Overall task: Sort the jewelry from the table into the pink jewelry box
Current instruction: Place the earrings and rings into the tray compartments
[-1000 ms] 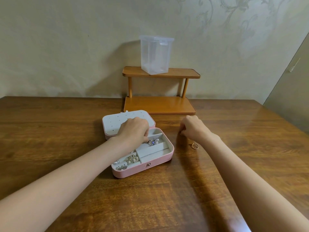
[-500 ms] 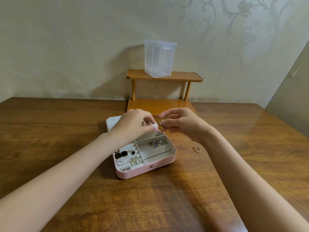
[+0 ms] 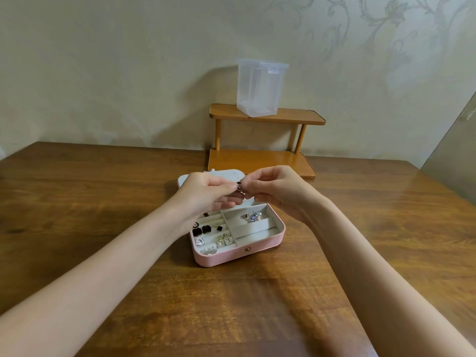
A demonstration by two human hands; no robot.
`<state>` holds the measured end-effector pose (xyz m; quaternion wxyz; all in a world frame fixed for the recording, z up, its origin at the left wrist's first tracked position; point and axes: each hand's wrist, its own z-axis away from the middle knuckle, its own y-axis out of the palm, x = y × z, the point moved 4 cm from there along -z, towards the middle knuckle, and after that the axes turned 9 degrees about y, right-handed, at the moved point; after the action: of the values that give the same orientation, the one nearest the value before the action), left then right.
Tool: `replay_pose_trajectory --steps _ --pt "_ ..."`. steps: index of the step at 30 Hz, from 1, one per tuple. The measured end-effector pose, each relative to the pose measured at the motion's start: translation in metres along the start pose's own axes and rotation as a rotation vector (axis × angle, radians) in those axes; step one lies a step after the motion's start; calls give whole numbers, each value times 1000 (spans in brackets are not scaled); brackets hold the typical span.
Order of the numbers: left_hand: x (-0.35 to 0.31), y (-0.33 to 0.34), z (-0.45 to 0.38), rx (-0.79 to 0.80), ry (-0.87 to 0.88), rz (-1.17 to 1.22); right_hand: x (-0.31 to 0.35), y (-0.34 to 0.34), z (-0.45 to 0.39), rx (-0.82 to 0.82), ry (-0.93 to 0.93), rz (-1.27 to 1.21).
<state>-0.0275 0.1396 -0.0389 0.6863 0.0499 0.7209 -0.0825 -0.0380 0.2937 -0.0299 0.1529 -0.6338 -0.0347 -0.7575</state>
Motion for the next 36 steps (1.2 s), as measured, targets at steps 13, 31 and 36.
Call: replay_pose_trajectory --steps 13,31,36 --pt "5 -39 16 41 111 -423 -1 43 -15 46 83 27" --pt "30 -56 9 66 94 -893 -3 81 -40 -5 175 805" --pt "29 -54 7 58 84 -923 -5 84 -37 -20 118 787"
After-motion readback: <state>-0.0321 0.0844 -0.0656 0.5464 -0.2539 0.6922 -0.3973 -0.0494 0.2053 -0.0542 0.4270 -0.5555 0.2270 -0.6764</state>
